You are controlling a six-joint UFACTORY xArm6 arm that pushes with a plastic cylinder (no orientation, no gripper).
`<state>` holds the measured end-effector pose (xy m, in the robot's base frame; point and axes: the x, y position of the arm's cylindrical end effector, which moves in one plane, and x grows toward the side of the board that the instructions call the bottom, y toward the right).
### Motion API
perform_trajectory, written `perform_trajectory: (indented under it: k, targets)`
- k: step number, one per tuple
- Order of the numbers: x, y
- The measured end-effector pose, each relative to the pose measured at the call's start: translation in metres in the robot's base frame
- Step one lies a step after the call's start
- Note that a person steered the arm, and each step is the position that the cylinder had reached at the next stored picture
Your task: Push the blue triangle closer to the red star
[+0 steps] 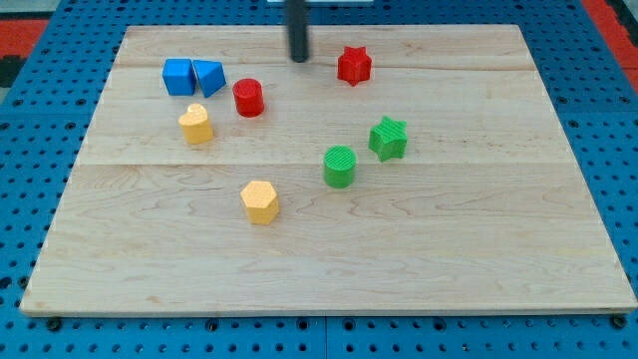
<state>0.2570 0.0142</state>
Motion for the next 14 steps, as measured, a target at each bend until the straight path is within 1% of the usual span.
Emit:
perform_trajectory:
  k: [1, 2, 3, 4, 5, 6, 7, 8, 9, 12, 13, 14]
  targets:
    - [0.013, -0.016]
    - [-0.013, -0.086]
    - [-0.034, -0.127]
    - [-0.039, -0.137]
    - [-0.049, -0.192]
    - [0.014, -0.222]
    - [0.051, -0.214]
    - [0.051, -0.166]
    - [0.049, -0.131]
    - [-0.007, -0.137]
    - [-0.016, -0.18]
    - [0.009, -0.097]
